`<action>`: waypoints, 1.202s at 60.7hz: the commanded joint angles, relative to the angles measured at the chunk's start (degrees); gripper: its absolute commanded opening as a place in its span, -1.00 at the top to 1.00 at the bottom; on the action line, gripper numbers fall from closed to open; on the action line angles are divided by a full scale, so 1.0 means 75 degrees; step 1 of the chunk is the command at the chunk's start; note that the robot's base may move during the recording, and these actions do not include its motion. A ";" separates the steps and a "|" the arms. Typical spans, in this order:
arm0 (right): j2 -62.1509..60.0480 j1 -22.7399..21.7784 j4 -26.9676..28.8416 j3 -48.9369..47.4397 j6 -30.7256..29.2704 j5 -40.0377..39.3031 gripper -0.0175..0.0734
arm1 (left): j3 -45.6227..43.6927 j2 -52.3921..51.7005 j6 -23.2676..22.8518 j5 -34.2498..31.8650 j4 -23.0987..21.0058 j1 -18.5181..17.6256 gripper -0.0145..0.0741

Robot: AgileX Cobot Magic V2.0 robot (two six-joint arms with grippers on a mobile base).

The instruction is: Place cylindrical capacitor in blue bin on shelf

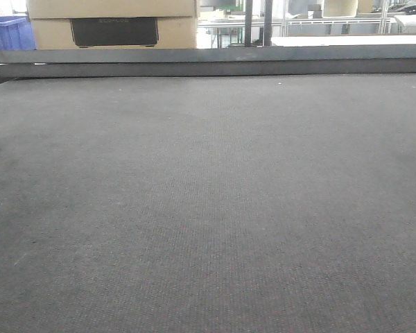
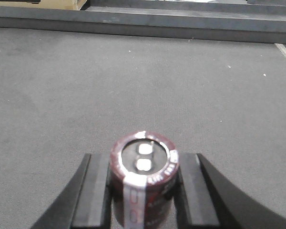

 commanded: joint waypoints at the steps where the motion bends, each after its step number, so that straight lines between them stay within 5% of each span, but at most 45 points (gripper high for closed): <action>1: -0.0052 0.0007 -0.0070 0.0016 -0.0020 -0.0186 0.97 | -0.0049 -0.0736 0.0000 0.0623 0.0470 0.0001 0.92; 19: -0.0052 0.0007 -0.0070 0.0016 -0.0020 -0.0186 0.97 | -0.0049 -0.3465 0.0000 0.3552 0.0863 -0.0213 0.92; 34: -0.0052 0.0007 -0.0070 0.0016 -0.0020 -0.0186 0.97 | -0.0049 -0.5243 0.0000 0.5794 0.0863 -0.1287 0.92; 51: -0.0052 0.0007 -0.0070 0.0016 -0.0020 -0.0186 0.97 | -0.0049 -0.7063 0.0000 0.7541 0.0769 -0.2357 0.92; 73: -0.0361 0.0543 -0.0070 0.0000 -0.0020 0.0349 0.97 | -0.0016 -0.9627 0.0000 0.8812 0.0626 -0.2465 0.92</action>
